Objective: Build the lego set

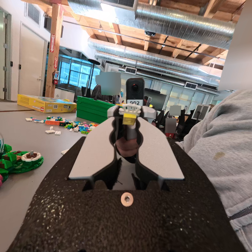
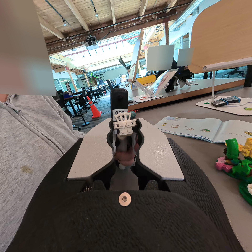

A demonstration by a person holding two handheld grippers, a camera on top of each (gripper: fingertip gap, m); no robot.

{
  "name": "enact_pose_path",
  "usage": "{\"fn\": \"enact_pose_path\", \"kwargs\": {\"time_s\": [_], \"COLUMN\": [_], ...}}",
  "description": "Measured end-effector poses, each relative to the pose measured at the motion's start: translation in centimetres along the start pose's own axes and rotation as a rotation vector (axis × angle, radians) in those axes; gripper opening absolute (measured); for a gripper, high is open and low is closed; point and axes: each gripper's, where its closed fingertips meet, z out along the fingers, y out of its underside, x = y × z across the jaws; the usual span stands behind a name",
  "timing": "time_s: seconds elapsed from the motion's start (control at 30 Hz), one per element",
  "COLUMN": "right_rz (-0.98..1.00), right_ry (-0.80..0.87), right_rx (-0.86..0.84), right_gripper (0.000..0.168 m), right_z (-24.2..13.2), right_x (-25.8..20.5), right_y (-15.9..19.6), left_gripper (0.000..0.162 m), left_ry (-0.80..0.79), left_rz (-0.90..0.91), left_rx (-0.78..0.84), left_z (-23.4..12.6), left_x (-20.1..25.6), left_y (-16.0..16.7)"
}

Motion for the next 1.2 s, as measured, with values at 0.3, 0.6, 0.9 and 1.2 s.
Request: {"fn": "enact_pose_path", "kwargs": {"time_s": [0.3, 0.6, 0.9, 1.2], "right_rz": [-0.084, -0.106, -0.128, -0.058], "right_ry": [0.112, 0.618, 1.214, 1.369], "right_rx": [0.078, -0.044, -0.218, -0.34], "right_gripper": [0.036, 0.027, 0.02, 0.01], "right_z": [-0.5, -10.2, -26.4, -33.3], "right_x": [0.9, 7.0, 10.9, 11.2], "right_y": [-0.9, 0.3, 0.5, 0.7], "left_gripper": [0.016, 0.016, 0.016, 0.016], "left_ry": [-0.004, -0.064, -0.081, -0.134], "left_rz": [0.031, 0.147, 0.133, 0.108], "left_rx": [0.078, 0.23, 0.239, 0.259], "left_z": [-1.0, -2.7, -2.8, -3.1], "left_x": [-0.4, -0.8, -1.6, -2.7], "left_y": [-1.0, -3.2, -2.6, -2.7]}}
